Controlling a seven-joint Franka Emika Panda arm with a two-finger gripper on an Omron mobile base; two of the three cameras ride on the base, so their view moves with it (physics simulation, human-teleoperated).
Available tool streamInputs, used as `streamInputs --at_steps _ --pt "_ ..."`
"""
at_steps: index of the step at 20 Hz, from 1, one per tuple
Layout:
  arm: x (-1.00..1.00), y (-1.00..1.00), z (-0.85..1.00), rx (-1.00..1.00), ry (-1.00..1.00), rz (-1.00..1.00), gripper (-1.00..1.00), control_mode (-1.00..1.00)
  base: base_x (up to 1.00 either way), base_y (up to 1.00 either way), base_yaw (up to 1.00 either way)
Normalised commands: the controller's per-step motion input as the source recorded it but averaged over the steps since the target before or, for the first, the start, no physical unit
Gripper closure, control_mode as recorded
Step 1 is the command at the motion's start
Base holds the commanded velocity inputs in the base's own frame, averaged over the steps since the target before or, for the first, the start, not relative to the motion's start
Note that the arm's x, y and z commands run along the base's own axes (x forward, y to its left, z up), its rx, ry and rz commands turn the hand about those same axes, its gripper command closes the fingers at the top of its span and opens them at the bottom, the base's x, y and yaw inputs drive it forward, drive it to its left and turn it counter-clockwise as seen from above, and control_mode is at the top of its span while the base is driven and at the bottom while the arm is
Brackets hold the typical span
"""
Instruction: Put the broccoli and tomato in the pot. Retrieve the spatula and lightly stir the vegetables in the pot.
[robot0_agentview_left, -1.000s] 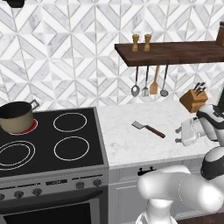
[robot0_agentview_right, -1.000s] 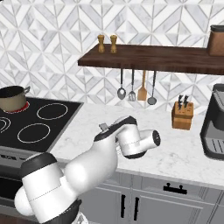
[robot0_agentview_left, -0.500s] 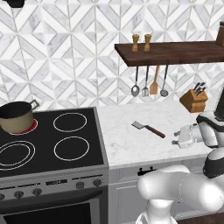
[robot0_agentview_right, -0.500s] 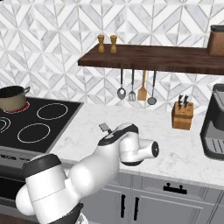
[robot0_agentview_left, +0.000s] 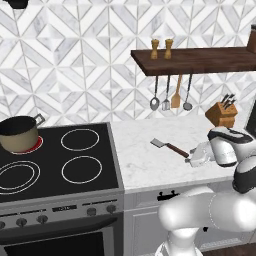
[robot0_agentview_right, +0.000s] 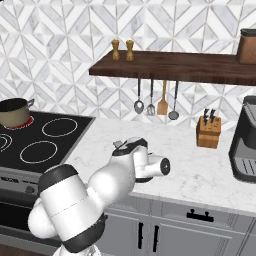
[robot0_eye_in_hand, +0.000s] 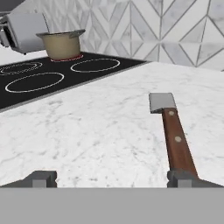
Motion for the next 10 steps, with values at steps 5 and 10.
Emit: streamInputs --at_steps 5,10 --pt "0.37 -0.24 -0.28 -0.04 -0.03 0.00 -1.00 -1.00 0.00 0.00 0.00" --pt "0.17 -0.26 -0.13 -0.03 -0.09 0.00 -1.00 -1.00 0.00 0.00 0.00"
